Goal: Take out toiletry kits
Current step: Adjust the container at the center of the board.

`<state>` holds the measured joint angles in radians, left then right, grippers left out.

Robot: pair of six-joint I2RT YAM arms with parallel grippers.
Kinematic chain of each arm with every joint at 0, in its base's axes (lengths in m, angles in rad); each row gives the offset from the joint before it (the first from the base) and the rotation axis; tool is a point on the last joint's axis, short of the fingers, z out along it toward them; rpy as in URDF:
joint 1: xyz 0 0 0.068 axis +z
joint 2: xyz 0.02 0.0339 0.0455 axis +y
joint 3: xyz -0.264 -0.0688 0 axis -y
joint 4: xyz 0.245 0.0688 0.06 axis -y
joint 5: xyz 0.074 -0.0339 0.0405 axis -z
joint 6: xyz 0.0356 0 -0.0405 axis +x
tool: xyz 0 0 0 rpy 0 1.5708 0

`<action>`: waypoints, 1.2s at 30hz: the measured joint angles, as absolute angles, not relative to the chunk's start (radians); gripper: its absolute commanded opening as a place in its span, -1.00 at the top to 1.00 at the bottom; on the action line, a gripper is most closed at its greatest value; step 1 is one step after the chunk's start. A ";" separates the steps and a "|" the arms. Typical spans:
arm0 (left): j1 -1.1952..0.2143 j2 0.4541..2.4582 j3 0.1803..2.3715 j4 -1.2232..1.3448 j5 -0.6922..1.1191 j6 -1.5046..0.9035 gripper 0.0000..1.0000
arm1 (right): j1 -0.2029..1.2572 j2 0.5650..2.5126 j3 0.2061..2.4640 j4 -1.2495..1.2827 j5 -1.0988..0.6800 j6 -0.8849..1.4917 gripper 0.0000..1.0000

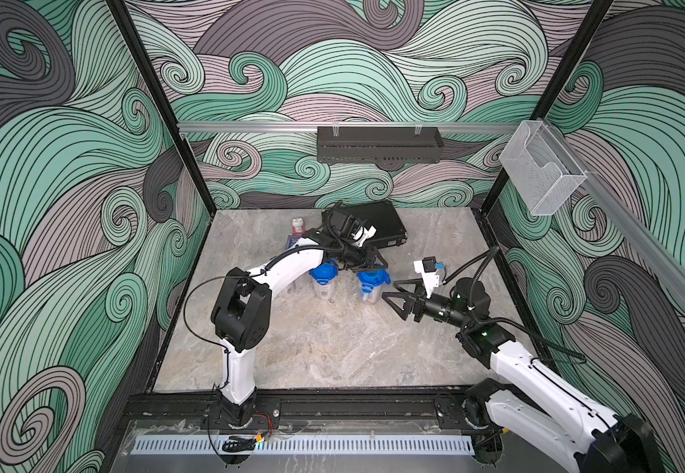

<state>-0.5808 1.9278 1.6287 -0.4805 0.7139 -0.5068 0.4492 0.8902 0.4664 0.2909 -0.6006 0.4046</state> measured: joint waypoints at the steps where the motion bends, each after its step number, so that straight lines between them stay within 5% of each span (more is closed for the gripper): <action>1: -0.572 1.928 1.647 -0.500 0.707 -0.502 0.09 | 0.449 0.886 0.466 0.270 -0.587 0.400 -0.58; 15: -0.520 2.080 1.946 -0.653 0.587 -0.418 0.22 | 0.526 1.071 0.466 0.148 -0.440 0.354 -0.11; 23: -0.517 2.194 1.980 -0.757 0.591 -0.393 0.28 | 0.557 1.250 0.480 0.194 -0.320 0.378 -0.06; 36: -0.505 2.113 1.801 -0.675 0.609 -0.439 0.29 | 0.512 1.395 0.607 0.213 -0.278 0.431 -0.01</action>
<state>-0.5053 2.1128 1.8008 -0.6746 0.6086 -0.4393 0.5121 1.3949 0.6075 0.2131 -0.2783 0.4313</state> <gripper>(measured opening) 0.356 0.507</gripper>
